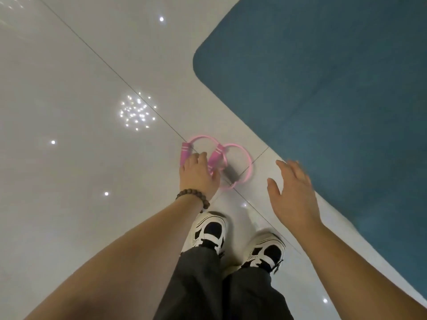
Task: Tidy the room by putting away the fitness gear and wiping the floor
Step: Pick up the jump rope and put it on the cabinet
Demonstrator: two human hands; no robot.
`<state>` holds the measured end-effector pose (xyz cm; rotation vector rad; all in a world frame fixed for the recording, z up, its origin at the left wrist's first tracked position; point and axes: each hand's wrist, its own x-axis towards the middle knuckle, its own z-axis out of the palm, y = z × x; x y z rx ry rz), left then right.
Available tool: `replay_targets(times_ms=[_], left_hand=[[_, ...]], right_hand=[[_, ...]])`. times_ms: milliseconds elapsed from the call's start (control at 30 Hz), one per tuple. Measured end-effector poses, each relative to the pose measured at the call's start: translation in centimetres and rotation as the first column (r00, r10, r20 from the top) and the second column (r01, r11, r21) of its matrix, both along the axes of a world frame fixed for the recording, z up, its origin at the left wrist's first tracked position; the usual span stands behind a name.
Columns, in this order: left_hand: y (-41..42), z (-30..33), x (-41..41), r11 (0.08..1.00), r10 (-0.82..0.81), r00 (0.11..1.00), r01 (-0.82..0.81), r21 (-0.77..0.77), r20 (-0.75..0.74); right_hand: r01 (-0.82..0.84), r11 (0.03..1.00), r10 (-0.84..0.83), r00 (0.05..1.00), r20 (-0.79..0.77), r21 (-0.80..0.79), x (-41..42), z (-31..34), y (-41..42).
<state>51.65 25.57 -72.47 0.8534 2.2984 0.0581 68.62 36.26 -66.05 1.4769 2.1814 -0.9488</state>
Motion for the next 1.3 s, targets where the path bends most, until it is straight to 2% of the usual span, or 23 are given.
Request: replay_targets(times_ms=[167, 333, 433, 567, 633, 767, 833, 1000, 1167, 1300], left_hand=[[1.1, -7.9, 0.2, 0.997, 0.053, 0.998, -0.055, 0.051, 0.040], [1.1, -10.3, -0.2, 0.996, 0.089, 0.992, -0.089, 0.001, 0.092], [0.2, -9.6, -0.8, 0.993, 0.104, 0.995, -0.104, 0.063, 0.009], [-2.0, -8.5, -1.3, 0.965, 0.241, 0.960, -0.221, 0.144, -0.143], [-2.6, -8.7, -1.9, 0.938, 0.338, 0.927, -0.316, 0.145, -0.161], [-2.7, -10.0, -3.4, 0.895, 0.446, 0.891, -0.441, 0.068, -0.089], [-2.5, -10.6, -3.6, 0.905, 0.425, 0.903, -0.422, 0.050, -0.064], [-2.3, -11.5, -3.3, 0.934, 0.358, 0.927, -0.354, 0.054, -0.116], [-1.5, -11.1, -3.0, 0.910, 0.407, 0.913, -0.407, 0.077, 0.016], [-0.5, -8.2, -2.1, 0.885, 0.424, 0.898, -0.439, 0.154, 0.118]], right_hand=[[-0.085, 0.996, 0.085, 0.996, -0.018, 0.014, 0.5, -6.1, 0.3], [-0.115, 0.993, 0.115, 0.993, -0.002, 0.002, 0.8, -8.1, 0.5], [-0.124, 0.992, 0.124, 0.992, 0.006, -0.005, 0.6, -8.0, 0.4], [-0.120, 0.993, 0.120, 0.993, -0.009, -0.022, -0.2, -7.2, 0.2], [-0.130, 0.991, 0.129, 0.992, -0.014, -0.025, -0.8, -7.2, 0.0], [-0.175, 0.984, 0.175, 0.985, -0.006, -0.030, -2.1, -8.0, -0.5], [-0.176, 0.984, 0.176, 0.984, -0.023, -0.035, -2.6, -8.5, -0.6], [-0.186, 0.981, 0.184, 0.982, -0.054, -0.050, -2.7, -9.9, -1.1], [-0.162, 0.984, 0.159, 0.986, -0.049, -0.071, -1.7, -10.3, -1.0], [-0.134, 0.988, 0.132, 0.991, -0.035, -0.075, -0.6, -9.0, -0.4]])
